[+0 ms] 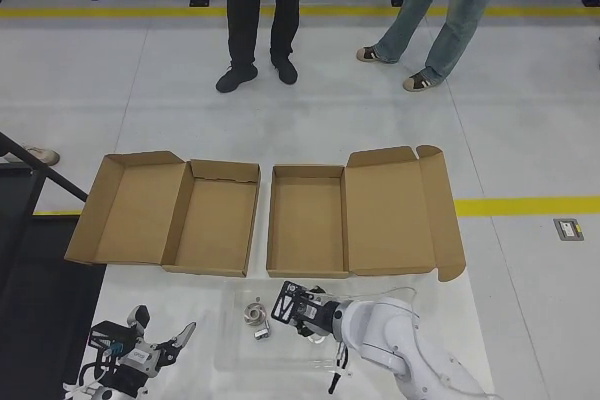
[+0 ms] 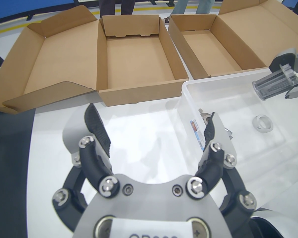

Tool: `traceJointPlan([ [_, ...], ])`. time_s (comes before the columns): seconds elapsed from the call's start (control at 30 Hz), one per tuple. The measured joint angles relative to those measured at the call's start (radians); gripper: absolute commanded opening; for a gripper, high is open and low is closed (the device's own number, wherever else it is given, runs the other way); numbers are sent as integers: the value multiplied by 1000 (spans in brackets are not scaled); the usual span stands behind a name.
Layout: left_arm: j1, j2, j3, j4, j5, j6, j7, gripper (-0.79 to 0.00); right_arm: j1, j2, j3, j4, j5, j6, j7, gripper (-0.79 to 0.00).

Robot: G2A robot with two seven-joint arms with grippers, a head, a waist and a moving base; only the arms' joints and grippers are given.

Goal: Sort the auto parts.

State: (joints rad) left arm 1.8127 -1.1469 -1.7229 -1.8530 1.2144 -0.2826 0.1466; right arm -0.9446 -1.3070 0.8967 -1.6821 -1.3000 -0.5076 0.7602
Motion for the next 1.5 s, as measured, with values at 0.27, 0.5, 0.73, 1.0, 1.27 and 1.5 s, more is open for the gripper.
traceJointPlan([
  [0.27, 0, 0, 0, 0, 0, 0, 0, 0, -15, -1, 26, 22, 35, 38, -81, -785],
  [0.5, 0, 0, 0, 0, 0, 0, 0, 0, -35, 7, 148, 69, 203, -63, -482, -785],
  [0.73, 0, 0, 0, 0, 0, 0, 0, 0, 9, 11, 204, 250, 338, -412, -868, -785],
  [1.0, 0, 0, 0, 0, 0, 0, 0, 0, 102, 17, 141, 403, 311, -505, -1077, -785],
  [1.27, 0, 0, 0, 0, 0, 0, 0, 0, 245, -2, 115, 550, 323, -331, -934, -785],
  [1.5, 0, 0, 0, 0, 0, 0, 0, 0, 394, -55, 32, 697, 399, -115, -745, -785],
])
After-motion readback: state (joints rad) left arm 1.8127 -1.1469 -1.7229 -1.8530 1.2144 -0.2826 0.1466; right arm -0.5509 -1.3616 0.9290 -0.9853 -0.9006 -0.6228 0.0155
